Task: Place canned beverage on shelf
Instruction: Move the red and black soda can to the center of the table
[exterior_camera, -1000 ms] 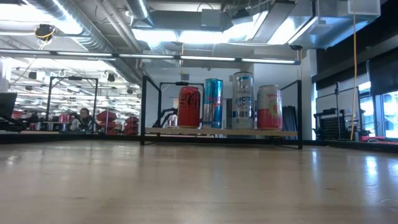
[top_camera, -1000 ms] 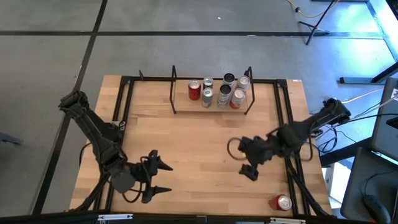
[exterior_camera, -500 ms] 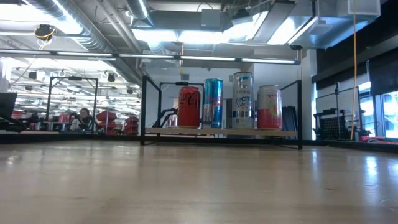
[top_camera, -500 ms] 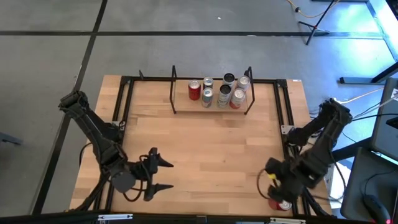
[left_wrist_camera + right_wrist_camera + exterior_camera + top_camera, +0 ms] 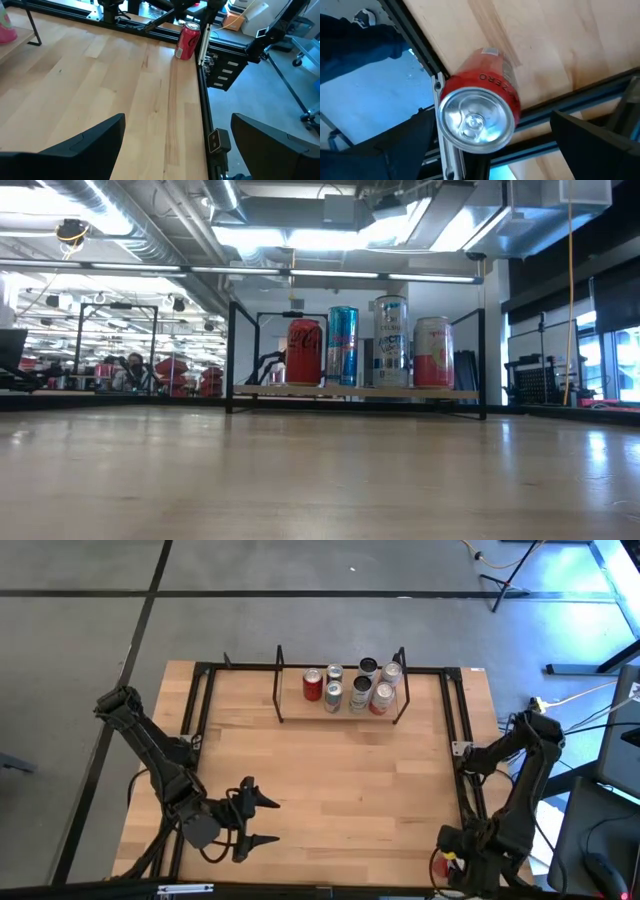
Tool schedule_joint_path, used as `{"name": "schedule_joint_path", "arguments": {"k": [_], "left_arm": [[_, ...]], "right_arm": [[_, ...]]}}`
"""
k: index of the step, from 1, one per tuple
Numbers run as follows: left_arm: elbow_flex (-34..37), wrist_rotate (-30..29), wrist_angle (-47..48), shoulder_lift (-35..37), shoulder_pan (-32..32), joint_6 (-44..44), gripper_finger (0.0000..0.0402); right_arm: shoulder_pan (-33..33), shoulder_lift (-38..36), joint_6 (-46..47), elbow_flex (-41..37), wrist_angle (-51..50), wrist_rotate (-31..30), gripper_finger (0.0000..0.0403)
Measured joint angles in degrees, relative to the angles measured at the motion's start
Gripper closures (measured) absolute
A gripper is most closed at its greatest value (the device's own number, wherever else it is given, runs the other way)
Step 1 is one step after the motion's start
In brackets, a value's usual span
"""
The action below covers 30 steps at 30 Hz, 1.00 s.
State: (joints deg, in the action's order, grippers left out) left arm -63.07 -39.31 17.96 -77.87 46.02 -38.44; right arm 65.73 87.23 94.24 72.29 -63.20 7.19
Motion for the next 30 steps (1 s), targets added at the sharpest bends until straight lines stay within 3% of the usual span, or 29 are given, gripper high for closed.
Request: {"name": "schedule_joint_path", "arguments": {"k": [13, 15, 19, 30], "left_arm": [[0.0, 0.0, 0.0, 0.0, 0.0, 0.0, 0.0051], [0.0, 0.0, 0.0, 0.0, 0.0, 0.0, 0.0051], [0.0, 0.0, 0.0, 0.0, 0.0, 0.0, 0.0051], [0.0, 4.0, 0.4, 0.0, 0.0, 0.0, 0.0051]], "right_arm": [[-0.1, 7.3, -5.4, 0.0, 0.9, 4.0, 0.0023], [-0.7, 7.5, -5.0, 0.0, 1.7, 4.3, 0.0051], [-2.5, 7.6, -5.2, 0.5, 3.0, 4.2, 0.0145], [-16.2, 7.6, -20.4, 10.5, 2.8, -8.8, 0.0148]]}}
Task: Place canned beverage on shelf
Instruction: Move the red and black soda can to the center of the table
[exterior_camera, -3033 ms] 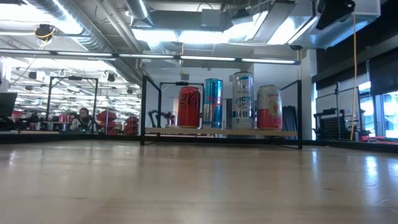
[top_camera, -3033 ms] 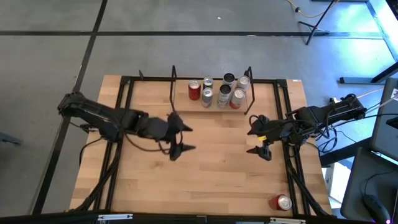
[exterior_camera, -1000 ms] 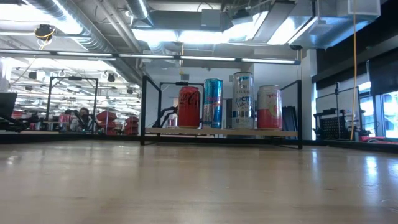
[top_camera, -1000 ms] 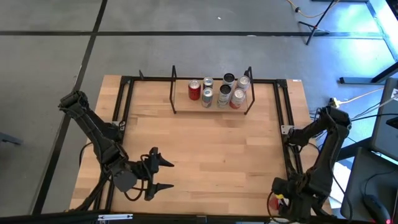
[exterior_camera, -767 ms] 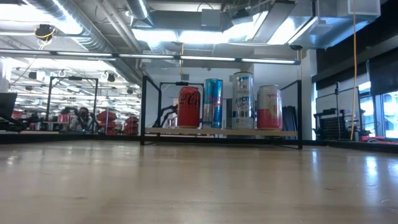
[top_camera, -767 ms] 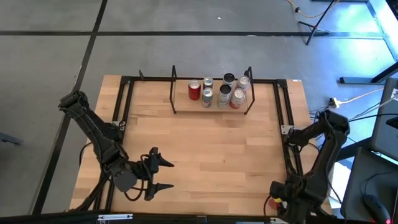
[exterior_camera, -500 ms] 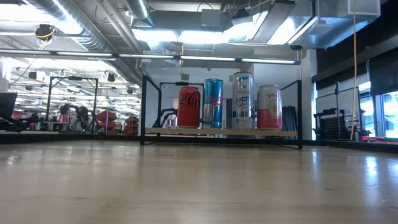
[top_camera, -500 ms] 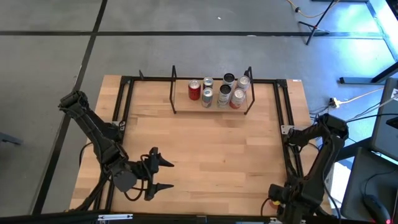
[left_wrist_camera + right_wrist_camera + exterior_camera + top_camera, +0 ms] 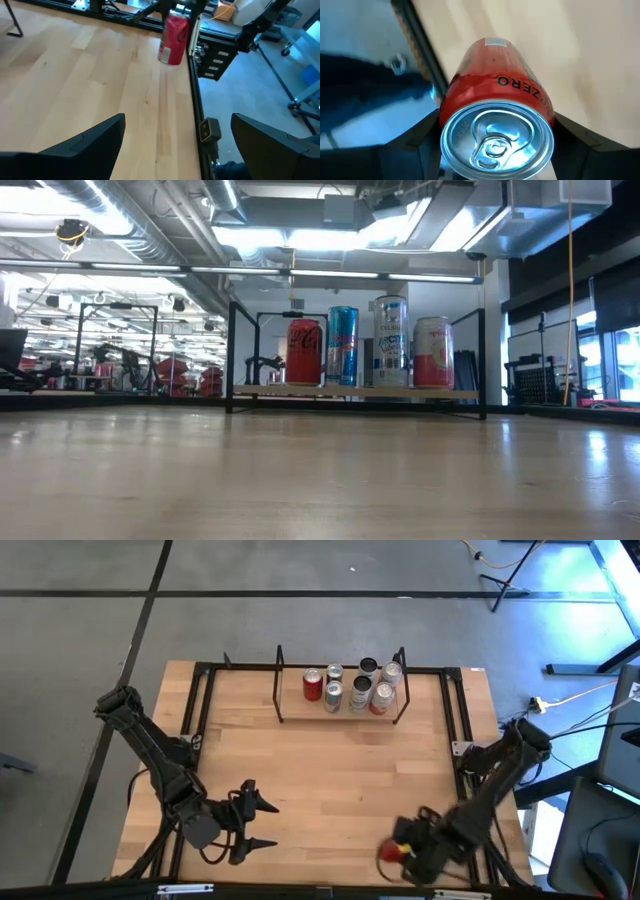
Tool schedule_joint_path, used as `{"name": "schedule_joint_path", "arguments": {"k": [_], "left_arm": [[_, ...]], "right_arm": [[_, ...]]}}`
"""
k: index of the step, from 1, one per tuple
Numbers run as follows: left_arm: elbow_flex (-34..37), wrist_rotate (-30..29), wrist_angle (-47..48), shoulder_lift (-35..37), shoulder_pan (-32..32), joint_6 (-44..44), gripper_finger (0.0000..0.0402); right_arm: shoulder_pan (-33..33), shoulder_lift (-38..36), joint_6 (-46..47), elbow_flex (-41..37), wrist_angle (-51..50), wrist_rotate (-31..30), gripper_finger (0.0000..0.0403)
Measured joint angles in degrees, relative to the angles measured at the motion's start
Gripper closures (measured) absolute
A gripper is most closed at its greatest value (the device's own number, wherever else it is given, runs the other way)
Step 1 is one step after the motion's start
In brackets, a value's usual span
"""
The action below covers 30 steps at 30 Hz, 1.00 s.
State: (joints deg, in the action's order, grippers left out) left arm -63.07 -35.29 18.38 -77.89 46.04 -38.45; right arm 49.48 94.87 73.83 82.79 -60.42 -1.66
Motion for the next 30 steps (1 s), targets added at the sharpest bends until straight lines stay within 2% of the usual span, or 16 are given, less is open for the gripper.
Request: {"name": "schedule_joint_path", "arguments": {"k": [3, 7, 12, 15, 22, 30], "left_arm": [[0.0, 0.0, 1.2, 0.0, 0.0, -1.5, 0.0051], [0.0, 0.0, 1.9, -1.5, 0.3, -3.3, 0.0051], [0.0, 0.6, 1.8, -4.3, 0.6, -4.1, 0.0051], [0.0, 2.8, 1.6, -5.1, 0.6, -5.7, 0.0051], [0.0, 4.0, 0.7, -5.1, 0.5, -9.0, 0.0051], [0.0, 5.0, 0.8, -5.4, 0.4, -9.2, 0.0051]], "right_arm": [[-5.9, 0.3, -7.2, 2.8, -1.1, -2.7, 0.0148], [-14.4, 3.4, -19.5, 7.5, -3.4, -3.5, 0.0148], [-24.3, 9.9, -32.5, 14.7, -7.9, 0.9, 0.0148], [-28.7, 14.6, -37.9, 17.8, -11.8, 1.9, 0.0148], [-34.3, 21.2, -44.1, 19.7, -12.8, 5.5, 0.0148], [-35.0, 21.6, -46.2, 19.7, -12.5, 5.3, 0.0148]]}}
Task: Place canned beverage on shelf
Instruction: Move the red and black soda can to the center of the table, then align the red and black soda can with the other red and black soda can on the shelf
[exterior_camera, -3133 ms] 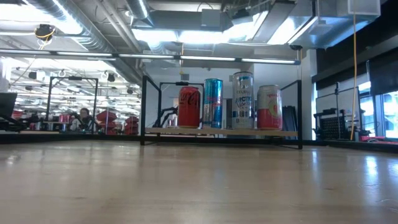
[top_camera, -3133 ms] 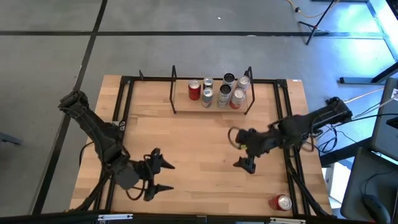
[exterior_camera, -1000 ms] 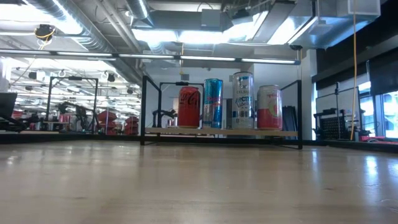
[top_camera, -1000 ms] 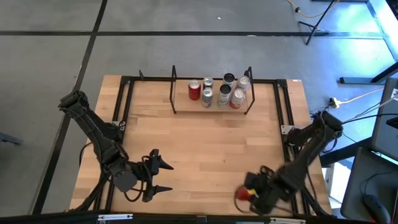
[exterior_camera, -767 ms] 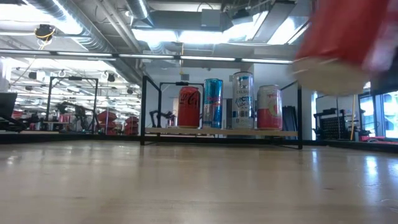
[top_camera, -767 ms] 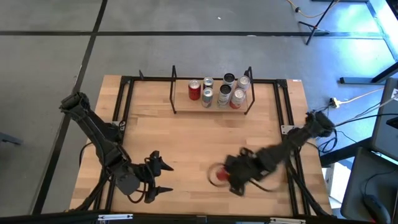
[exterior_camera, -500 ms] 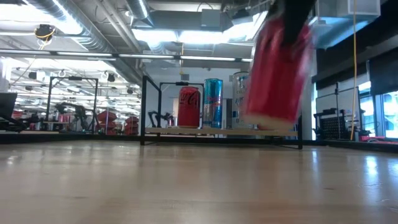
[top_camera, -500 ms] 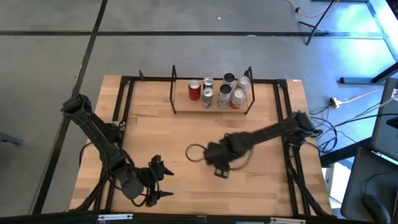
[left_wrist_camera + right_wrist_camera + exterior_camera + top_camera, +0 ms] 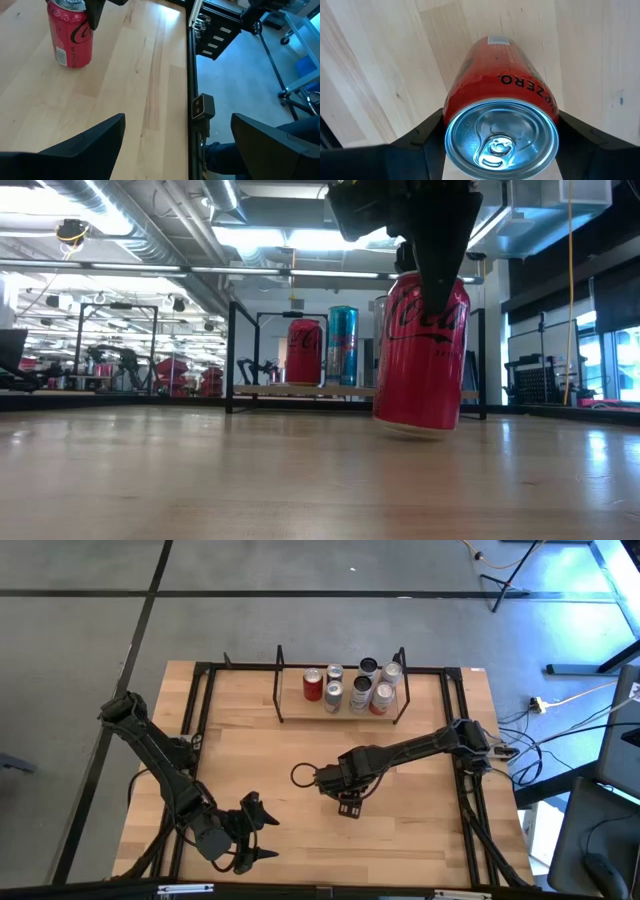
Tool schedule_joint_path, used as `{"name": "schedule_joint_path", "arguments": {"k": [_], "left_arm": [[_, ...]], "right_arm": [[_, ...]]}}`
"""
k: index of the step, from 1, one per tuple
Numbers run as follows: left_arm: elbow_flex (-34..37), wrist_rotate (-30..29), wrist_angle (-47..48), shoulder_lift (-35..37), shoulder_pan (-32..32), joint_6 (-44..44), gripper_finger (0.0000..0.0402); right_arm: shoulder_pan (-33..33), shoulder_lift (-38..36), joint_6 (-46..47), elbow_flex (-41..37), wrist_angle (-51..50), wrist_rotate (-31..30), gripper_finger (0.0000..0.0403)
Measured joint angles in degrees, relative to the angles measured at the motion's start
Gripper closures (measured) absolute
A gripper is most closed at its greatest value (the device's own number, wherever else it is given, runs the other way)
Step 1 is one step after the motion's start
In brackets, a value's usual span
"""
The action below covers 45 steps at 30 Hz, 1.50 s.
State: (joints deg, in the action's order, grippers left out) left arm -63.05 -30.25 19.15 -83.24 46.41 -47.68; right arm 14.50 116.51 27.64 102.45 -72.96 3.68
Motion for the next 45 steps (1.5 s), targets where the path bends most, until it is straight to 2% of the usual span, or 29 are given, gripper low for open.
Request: {"name": "schedule_joint_path", "arguments": {"k": [2, 5, 7, 13, 17, 19, 22, 27, 32, 36, 40, 45], "left_arm": [[0.0, 0.1, 0.0, 0.0, 0.0, 0.0, 0.0051], [0.0, 0.3, 0.0, 0.0, 0.0, 0.0, 0.0051], [0.0, 0.4, 0.3, 0.0, 0.0, 0.1, 0.0051], [0.0, -2.0, 0.3, 0.0, 0.0, -0.2, 0.0051], [0.0, -4.2, -1.1, 0.0, -0.3, 0.0, 0.0051], [0.0, -6.3, -1.6, 0.0, -1.0, 0.2, 0.0051], [0.0, -10.5, -3.2, 0.0, -3.0, 0.2, 0.0051], [0.0, -14.2, -9.0, 0.0, -8.0, 0.6, 0.0051], [0.0, -9.4, -15.2, 0.0, -15.0, 5.2, 0.0051], [0.0, -4.5, -17.3, -0.2, -20.7, 9.3, 0.0051], [0.0, -0.6, -20.6, -2.0, -25.9, 14.1, 0.0051], [0.0, 8.3, -26.1, -7.0, -31.6, 19.6, 0.0051]], "right_arm": [[0.1, 0.0, -0.8, 0.0, 0.1, 0.0, 0.0128], [0.2, 0.0, -1.0, 0.0, 0.8, 0.0, 0.0047], [0.4, -0.1, -1.0, 0.0, 1.5, 0.1, 0.0022], [1.2, -3.2, -4.1, 0.0, 2.4, -0.7, 0.0090], [4.5, -8.2, -7.0, -0.1, 2.3, -3.9, 0.0124], [6.3, -11.7, -9.2, -1.1, 3.5, -2.5, 0.0134], [7.9, -17.3, -9.3, -5.7, 6.2, -0.3, 0.0146], [10.2, -30.1, -5.5, -19.5, 9.5, -6.4, 0.0155], [11.9, -44.7, -0.2, -36.3, 14.8, -8.8, 0.0154], [11.7, -54.2, 1.1, -45.7, 19.0, -9.6, 0.0153], [11.8, -59.5, 1.5, -50.7, 20.9, -11.6, 0.0153], [11.8, -61.6, 2.7, -53.1, 20.7, -12.2, 0.0153]]}}
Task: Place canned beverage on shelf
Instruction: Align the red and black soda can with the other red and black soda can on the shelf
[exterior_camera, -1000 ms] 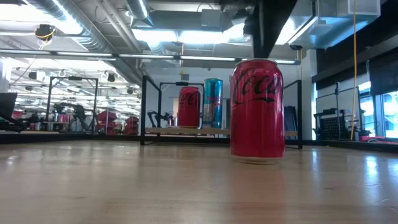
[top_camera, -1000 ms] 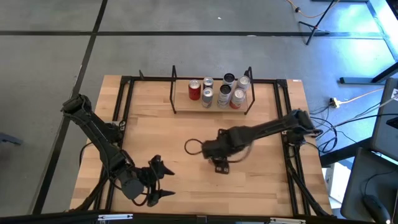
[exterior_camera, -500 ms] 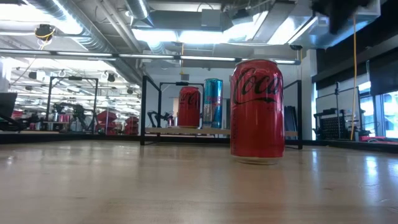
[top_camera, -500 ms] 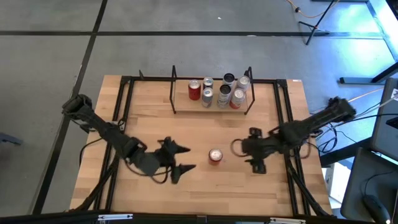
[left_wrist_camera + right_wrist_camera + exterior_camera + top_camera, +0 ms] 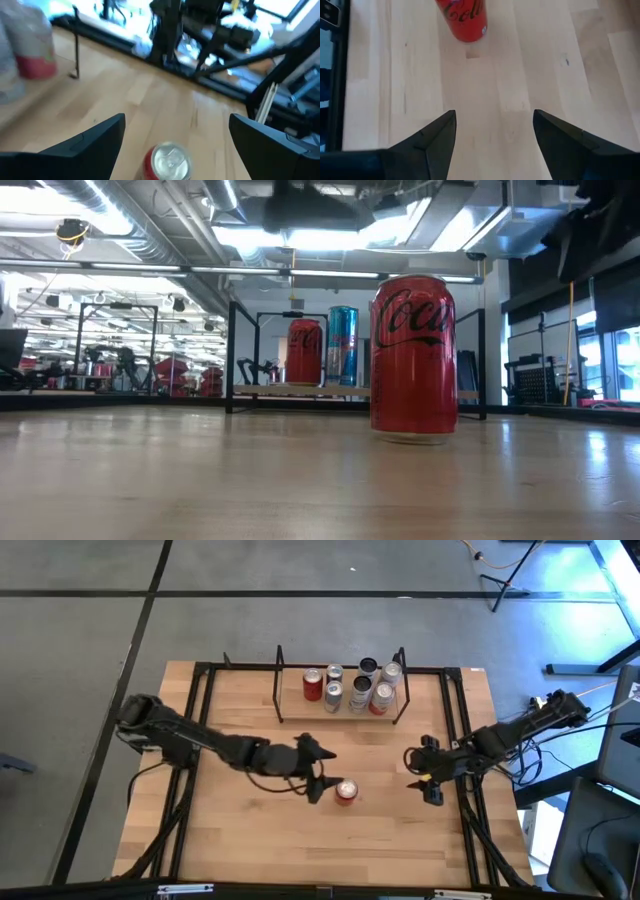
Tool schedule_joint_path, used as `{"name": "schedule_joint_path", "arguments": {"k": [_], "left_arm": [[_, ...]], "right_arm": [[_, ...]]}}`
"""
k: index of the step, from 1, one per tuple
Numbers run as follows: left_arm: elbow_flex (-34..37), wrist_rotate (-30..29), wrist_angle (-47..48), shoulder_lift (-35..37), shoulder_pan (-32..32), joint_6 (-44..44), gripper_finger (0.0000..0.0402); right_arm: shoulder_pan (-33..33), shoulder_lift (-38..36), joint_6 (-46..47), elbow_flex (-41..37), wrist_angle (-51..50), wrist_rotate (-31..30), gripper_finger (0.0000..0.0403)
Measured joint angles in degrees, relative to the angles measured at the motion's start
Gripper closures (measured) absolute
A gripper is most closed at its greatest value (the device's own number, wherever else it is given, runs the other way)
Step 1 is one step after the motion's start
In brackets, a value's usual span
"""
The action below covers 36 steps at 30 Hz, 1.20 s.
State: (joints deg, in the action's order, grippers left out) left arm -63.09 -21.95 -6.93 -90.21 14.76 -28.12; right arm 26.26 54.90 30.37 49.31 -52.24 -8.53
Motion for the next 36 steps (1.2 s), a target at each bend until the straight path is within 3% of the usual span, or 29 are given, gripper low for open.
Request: {"name": "schedule_joint_path", "arguments": {"k": [5, 11, 26, 36], "left_arm": [[0.0, 7.4, -0.2, -5.5, -3.0, 1.1, 0.0051], [0.0, 12.9, -7.7, -12.7, -3.6, 1.7, 0.0051], [0.0, 9.4, -10.9, -20.9, -1.0, 3.0, 0.0053], [0.0, 5.5, -10.8, -21.1, -1.0, -1.8, 0.0128]], "right_arm": [[0.0, 0.0, 0.0, -1.5, -0.1, 0.0, 0.0152], [0.0, 0.1, 0.9, -2.8, -0.2, -1.7, 0.0152], [0.0, 0.2, -7.6, -4.2, -1.8, -4.6, 0.0152], [0.0, 0.2, -7.4, -4.2, -1.9, -4.4, 0.0152]]}}
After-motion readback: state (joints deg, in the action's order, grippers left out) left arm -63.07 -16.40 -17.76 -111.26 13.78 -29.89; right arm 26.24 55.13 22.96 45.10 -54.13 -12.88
